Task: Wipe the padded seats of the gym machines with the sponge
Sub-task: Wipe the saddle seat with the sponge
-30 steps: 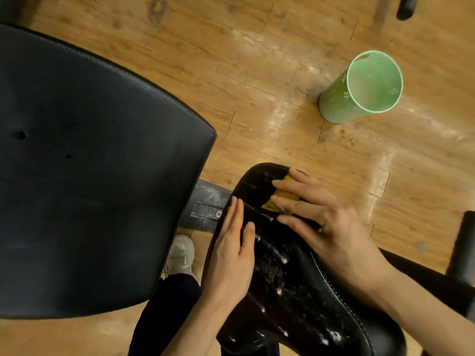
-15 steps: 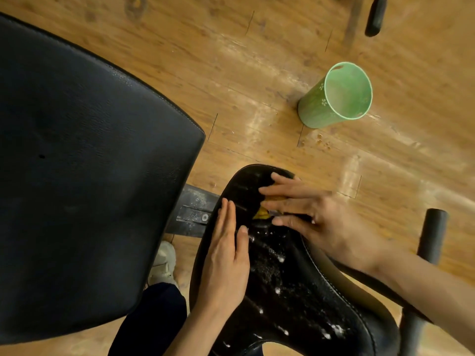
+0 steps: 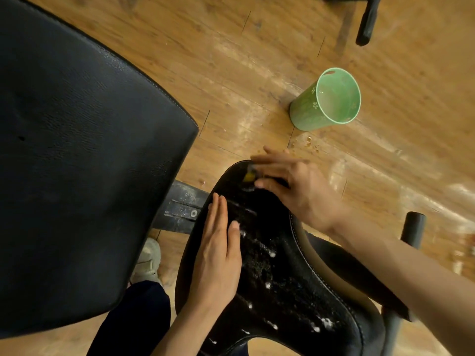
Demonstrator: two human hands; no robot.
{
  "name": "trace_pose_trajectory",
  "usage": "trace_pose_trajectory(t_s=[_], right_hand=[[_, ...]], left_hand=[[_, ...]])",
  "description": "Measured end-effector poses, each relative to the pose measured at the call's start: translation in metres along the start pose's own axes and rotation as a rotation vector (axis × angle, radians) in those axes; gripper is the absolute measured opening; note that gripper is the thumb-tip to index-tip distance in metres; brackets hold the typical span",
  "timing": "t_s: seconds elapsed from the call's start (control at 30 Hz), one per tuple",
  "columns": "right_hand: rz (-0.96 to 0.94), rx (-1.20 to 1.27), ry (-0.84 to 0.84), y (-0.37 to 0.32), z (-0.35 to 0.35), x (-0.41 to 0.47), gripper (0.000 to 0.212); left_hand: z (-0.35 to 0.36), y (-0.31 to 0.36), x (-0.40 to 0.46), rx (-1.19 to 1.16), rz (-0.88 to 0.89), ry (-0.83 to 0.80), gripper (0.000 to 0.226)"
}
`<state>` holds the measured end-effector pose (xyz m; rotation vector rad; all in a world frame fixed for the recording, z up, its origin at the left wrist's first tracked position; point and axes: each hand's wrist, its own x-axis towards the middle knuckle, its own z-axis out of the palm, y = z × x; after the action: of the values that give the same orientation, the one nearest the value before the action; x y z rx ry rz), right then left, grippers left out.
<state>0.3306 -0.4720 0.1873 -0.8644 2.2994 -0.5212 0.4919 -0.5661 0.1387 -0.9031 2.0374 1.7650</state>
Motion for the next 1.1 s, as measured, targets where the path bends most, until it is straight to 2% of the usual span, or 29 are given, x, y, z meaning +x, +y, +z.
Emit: trace_pose_trajectory(t_s=[0.1,0.27,0.5,0.67,0.77,0.9,0.97,1.03,1.1], right_hand=[[0.03,-0.021,0.027,-0.007,0.005,-0.007,0.033],[-0.094,-0.023,-0.113,-0.022,0.004,-0.053,0.037],[0.026,-0.289,-0.05,-0.009,0.014,0.041,0.027],[-0.084,-0.163,-0.047,-0.01,-0.01,-0.023,0.038],[-0.059,-0.165,-0.029,-0.008,-0.007,-0.003,0.032],[0.086,-0.347,-0.224,-0.008,0.027,0.08,0.023],[0.119,-0.397,-0.29,-0.009,0.035,0.092,0.023],[0.048,-0.373,-0.281,-0.013,0.024,0.073,0.023],[-0.094,-0.319,-0.196,-0.019,0.004,0.038,0.023]], left_hand=[[0.0,-0.002,0.0,-0.015,0.003,-0.004,0.054],[-0.001,-0.001,-0.002,-0.039,0.01,-0.01,0.055],[-0.003,-0.005,-0.008,-0.073,-0.003,0.001,0.053],[-0.007,-0.019,-0.016,-0.098,-0.041,0.021,0.054],[-0.006,-0.02,-0.016,-0.08,-0.044,0.02,0.057],[-0.006,-0.02,-0.016,-0.052,-0.031,0.011,0.06],[-0.007,-0.021,-0.016,-0.047,-0.023,0.004,0.06],[-0.009,-0.023,-0.016,-0.05,-0.025,-0.005,0.06],[-0.01,-0.024,-0.016,-0.077,-0.036,-0.018,0.06]])
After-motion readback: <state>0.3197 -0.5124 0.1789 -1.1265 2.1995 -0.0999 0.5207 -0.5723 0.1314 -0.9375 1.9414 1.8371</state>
